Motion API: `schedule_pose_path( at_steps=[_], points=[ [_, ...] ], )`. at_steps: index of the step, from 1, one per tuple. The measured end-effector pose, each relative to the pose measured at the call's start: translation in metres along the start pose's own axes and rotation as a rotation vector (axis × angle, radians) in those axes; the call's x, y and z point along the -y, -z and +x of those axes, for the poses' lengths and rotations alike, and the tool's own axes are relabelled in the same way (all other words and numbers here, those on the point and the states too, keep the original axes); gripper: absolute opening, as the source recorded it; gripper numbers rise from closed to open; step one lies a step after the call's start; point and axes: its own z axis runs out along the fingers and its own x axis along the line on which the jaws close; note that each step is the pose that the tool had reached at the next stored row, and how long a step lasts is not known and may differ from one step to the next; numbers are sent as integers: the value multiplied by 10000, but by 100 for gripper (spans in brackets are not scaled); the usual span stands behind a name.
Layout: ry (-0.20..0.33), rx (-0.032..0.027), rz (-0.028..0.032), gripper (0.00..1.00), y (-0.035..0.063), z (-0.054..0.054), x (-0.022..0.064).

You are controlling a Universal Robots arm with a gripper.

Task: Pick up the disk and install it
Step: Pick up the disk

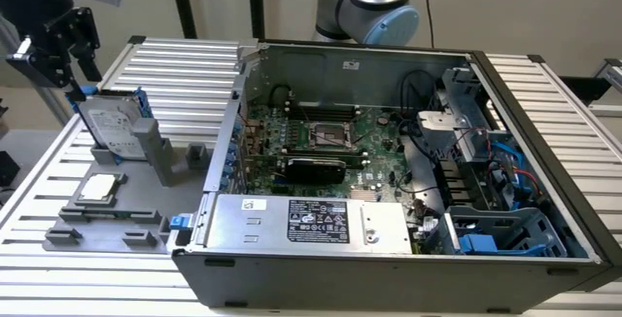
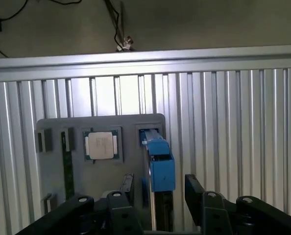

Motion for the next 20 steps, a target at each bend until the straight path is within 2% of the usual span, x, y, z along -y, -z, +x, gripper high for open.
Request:
schedule_pose_path(
  at_steps=[4, 15, 20],
  points=[
    [1, 46, 3, 100, -61, -6, -10],
    [142, 102, -7, 100, -203, -4, -40],
    [229, 115, -49, 100, -269, 2, -39]
  ],
)
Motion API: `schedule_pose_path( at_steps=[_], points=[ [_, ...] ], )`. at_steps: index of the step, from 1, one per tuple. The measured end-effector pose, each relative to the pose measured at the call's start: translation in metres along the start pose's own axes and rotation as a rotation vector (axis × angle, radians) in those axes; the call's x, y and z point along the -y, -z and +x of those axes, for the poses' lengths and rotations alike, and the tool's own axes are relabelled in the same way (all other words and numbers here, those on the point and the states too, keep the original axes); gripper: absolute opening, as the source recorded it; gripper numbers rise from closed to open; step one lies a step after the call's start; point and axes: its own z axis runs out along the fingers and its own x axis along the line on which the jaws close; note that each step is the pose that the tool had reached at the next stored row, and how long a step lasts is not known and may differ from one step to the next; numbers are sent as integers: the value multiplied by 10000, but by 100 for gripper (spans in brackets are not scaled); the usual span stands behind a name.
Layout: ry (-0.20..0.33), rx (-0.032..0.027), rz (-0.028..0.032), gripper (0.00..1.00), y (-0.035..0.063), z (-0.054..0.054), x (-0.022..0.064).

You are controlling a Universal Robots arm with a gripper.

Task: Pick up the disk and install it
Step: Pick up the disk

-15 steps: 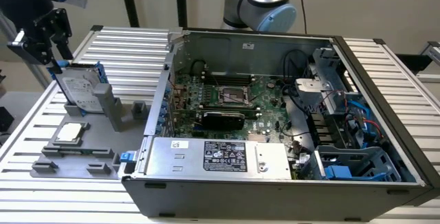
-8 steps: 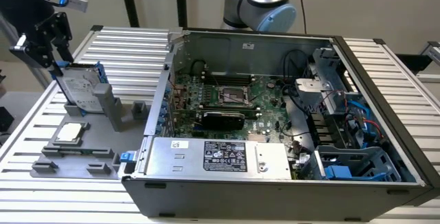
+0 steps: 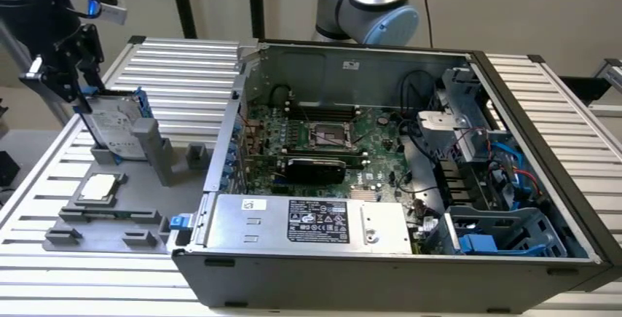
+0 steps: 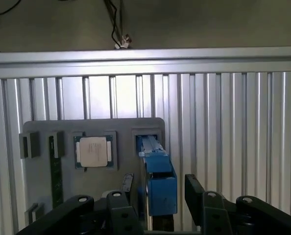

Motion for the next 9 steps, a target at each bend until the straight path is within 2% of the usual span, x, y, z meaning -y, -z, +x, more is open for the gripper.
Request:
schedule_pose_path(
  at_steps=[9],
  points=[
    [62, 61, -101, 100, -96, 6, 1]
  ],
)
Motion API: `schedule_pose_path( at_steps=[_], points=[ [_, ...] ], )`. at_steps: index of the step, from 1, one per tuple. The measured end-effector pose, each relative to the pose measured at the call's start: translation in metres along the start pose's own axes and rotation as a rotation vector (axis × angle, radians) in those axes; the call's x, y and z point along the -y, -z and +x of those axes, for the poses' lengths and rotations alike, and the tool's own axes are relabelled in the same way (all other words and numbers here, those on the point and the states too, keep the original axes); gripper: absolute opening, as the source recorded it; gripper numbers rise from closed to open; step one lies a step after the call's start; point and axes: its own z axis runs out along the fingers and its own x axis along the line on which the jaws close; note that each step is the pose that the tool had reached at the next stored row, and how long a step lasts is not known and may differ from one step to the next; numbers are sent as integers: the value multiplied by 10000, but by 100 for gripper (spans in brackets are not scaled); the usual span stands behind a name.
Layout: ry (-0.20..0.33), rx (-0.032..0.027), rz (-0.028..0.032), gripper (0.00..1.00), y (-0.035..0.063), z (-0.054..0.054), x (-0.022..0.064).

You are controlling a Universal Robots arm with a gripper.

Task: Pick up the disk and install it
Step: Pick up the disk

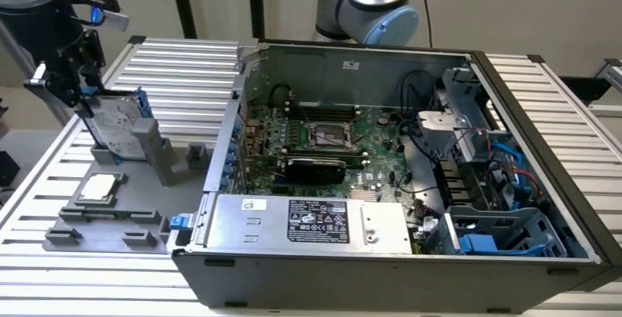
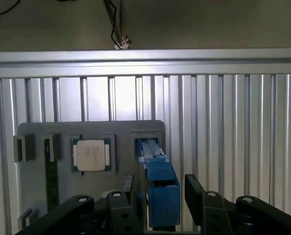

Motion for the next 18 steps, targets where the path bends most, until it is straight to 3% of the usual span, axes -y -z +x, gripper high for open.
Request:
schedule_pose_path(
  at_steps=[10, 18],
  points=[
    [94, 7, -56, 100, -29, 0, 35],
    [128, 6, -67, 100, -54, 1, 35]
  ],
)
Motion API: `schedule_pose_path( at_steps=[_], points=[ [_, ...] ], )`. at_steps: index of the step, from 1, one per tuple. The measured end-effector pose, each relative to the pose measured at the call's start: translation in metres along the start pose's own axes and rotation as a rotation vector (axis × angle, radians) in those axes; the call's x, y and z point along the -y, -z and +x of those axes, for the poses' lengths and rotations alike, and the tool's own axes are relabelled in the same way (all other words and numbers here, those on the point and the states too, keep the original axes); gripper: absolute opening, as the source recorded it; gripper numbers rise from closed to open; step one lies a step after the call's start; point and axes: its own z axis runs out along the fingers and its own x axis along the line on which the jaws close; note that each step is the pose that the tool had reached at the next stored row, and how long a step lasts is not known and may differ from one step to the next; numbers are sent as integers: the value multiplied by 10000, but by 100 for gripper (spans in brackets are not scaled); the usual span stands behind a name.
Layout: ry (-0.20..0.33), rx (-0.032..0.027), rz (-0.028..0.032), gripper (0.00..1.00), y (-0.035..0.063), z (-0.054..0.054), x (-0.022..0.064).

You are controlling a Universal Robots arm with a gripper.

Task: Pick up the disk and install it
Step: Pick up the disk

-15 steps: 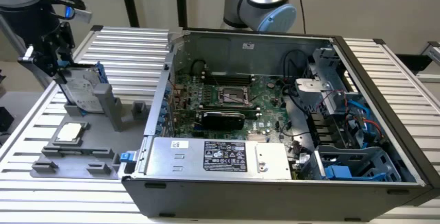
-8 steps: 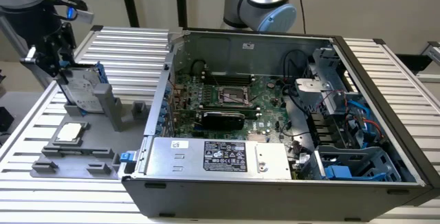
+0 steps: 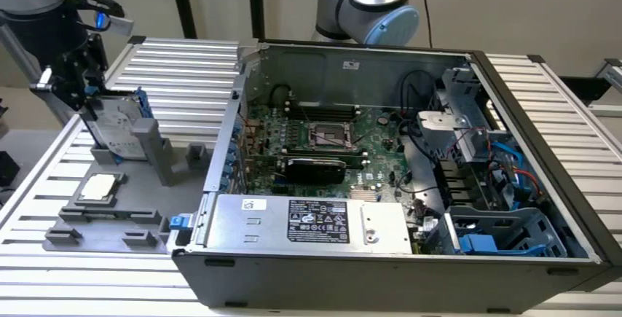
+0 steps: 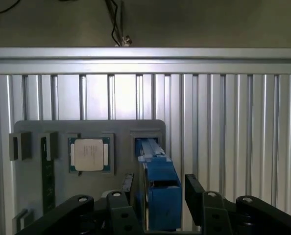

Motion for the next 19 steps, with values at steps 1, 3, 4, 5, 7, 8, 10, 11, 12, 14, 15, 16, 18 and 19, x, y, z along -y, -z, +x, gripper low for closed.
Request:
schedule_pose_path(
  at_steps=[1, 3, 4, 5, 7, 8, 10, 11, 12, 14, 15, 16, 18, 19],
  points=[
    [10, 0, 1, 100, -1, 0, 0],
    [38, 0, 1, 100, -1, -1, 0],
    [56, 1, 1, 100, -2, -3, -1],
    [80, 0, -1, 100, -2, -4, -2],
    [136, -1, -4, 100, -1, -5, -4],
    [157, -2, -6, 100, 0, -6, -6],
    [181, -3, -7, 100, -1, -6, -11],
    [184, -3, -6, 100, -1, -6, -12],
    [185, -3, -7, 100, -1, -6, -13],
    [185, -3, -7, 100, -1, -6, -14],
    [185, -3, -7, 100, -1, -6, -15],
    [185, -2, -6, 100, -1, -6, -15],
    [185, -3, -6, 0, -1, -6, -15],
    [185, -3, -6, 0, -1, -6, -15]
  ],
)
